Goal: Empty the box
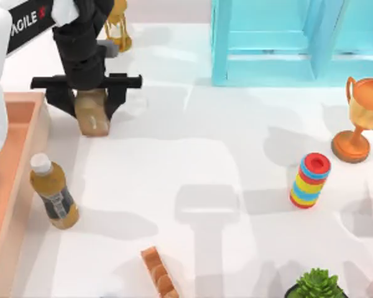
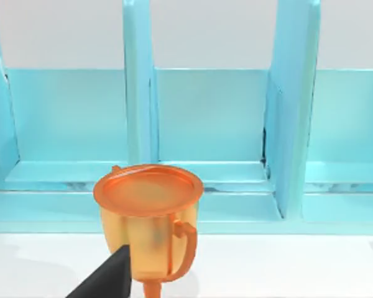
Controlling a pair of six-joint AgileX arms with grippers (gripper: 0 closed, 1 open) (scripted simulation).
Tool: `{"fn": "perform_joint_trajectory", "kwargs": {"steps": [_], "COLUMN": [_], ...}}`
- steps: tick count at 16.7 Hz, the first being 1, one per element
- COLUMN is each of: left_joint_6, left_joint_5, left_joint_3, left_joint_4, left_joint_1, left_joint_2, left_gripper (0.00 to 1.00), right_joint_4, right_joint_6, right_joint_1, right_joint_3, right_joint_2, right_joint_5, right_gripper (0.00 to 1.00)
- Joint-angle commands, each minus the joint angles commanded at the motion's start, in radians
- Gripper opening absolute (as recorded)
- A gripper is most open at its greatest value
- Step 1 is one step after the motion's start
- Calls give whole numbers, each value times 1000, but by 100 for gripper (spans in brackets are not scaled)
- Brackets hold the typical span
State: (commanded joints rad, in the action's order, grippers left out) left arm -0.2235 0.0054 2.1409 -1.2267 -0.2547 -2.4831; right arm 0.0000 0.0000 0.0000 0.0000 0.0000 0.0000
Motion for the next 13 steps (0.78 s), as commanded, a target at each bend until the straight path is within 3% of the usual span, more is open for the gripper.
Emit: {"fn": "perform_joint_trajectory", "kwargs": {"steps": [5,13], "left_joint_6": [0,0], "left_joint_5": [0,0], "left_joint_3": [0,0], "left_joint_4": [0,0], "left_joint_1": [0,0], "left_joint_2": [0,0], "left_gripper": [98,100], "right_joint_4": [0,0], "right_joint_6": [0,0], "right_joint_1": [0,0], "right_joint_3": [0,0], "right_joint_2": [0,0], "right_joint_5": [0,0], "right_gripper": [100,100]}}
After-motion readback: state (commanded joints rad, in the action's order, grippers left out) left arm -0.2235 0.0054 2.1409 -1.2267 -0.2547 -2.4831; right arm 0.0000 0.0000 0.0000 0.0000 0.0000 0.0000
